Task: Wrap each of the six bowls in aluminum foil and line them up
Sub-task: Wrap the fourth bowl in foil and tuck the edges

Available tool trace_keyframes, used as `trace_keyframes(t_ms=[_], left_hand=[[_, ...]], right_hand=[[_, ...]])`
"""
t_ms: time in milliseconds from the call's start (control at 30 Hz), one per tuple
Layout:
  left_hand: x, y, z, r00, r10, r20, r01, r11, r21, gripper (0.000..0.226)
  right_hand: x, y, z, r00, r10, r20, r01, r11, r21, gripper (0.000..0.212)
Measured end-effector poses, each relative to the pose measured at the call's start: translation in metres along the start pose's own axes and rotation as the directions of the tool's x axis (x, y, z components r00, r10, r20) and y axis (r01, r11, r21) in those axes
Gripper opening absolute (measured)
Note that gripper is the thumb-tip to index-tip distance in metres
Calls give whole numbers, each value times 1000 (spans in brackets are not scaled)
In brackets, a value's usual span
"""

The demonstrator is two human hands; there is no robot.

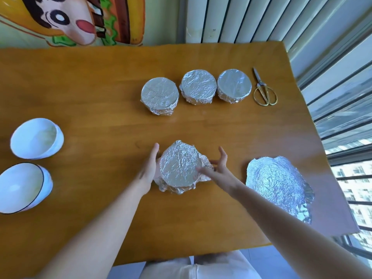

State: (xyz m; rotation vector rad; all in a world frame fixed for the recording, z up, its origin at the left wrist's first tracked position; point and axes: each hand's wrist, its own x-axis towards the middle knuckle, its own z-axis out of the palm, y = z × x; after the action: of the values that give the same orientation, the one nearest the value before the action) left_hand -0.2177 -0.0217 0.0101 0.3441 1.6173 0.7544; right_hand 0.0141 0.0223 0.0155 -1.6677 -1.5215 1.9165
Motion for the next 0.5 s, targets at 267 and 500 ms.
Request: trace_keyframes(t_ms=[267,500], left_hand=[[-9,-11,-4,1000,-18,20,20,992,-122,58],[-33,-28,0,996,87,16,-87,996,-6,57]], right_hand=[[20,-5,8,970,241,-39,-200,874,443,110],[40,-36,-6,989,139,-40,-124,957,263,139]])
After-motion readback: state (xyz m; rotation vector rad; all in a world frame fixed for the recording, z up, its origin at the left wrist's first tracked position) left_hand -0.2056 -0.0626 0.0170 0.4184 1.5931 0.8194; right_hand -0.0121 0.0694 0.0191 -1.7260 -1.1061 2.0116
